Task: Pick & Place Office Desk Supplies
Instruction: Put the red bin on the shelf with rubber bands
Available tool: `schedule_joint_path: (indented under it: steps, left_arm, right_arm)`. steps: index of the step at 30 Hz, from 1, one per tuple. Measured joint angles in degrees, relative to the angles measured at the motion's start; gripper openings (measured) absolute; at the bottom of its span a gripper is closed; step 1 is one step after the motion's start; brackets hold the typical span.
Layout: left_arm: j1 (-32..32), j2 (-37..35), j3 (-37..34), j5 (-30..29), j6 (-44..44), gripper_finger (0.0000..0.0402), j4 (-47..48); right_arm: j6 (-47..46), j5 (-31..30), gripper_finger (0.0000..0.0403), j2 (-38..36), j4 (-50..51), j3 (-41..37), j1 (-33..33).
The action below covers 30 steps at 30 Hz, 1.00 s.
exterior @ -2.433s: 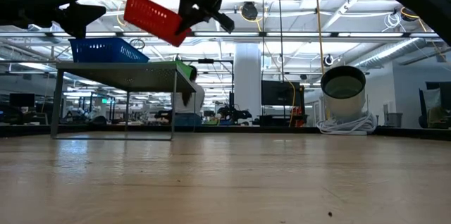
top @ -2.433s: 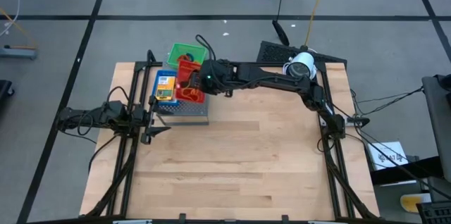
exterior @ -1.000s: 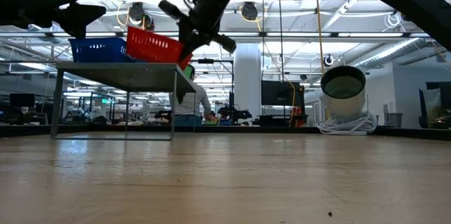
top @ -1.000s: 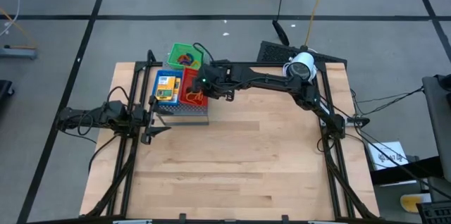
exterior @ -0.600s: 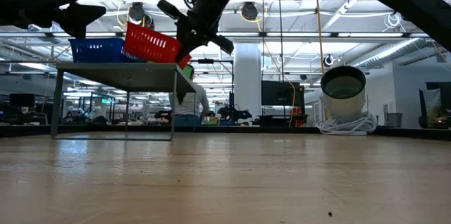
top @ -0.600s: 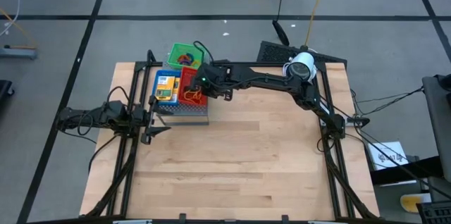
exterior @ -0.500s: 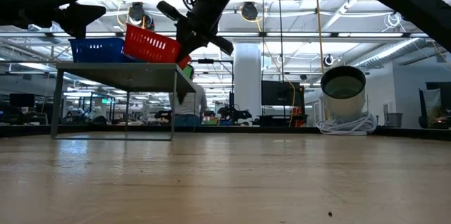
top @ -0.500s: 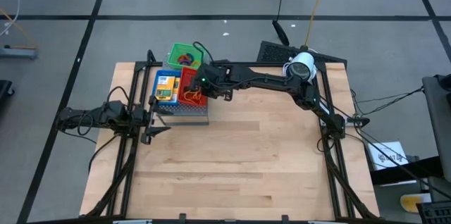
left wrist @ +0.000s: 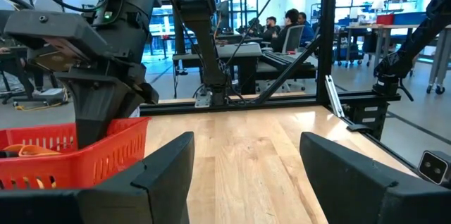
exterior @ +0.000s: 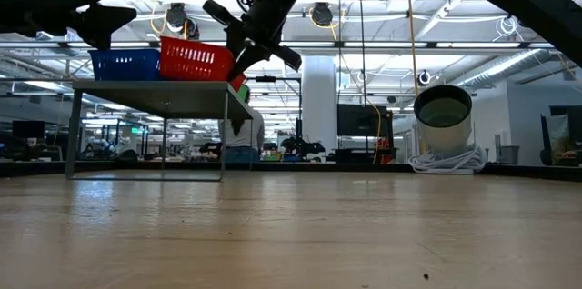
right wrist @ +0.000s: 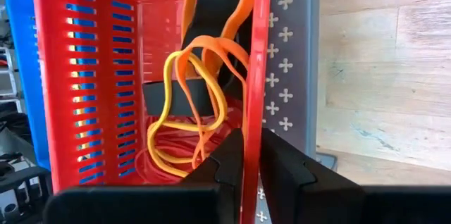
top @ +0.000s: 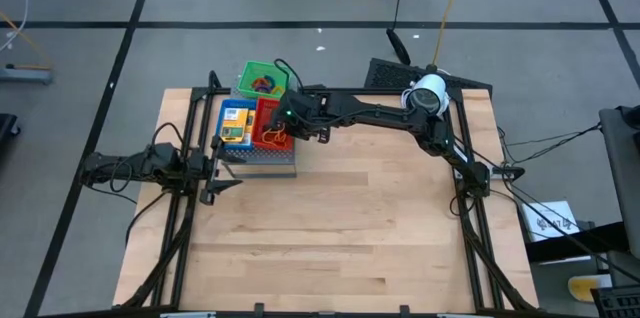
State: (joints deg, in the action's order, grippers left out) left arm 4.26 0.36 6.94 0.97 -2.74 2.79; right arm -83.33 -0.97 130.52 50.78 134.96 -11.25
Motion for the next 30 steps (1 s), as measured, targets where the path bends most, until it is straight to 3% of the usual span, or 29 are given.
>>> schedule_joint_path:
  steps: [30]
  left_arm:
    - [0.0,0.0,0.0,0.0,0.0,0.0269,0.0]
  right_arm:
    - [1.52,-0.39,0.0134,-0.02,-1.7,0.02,0.07]
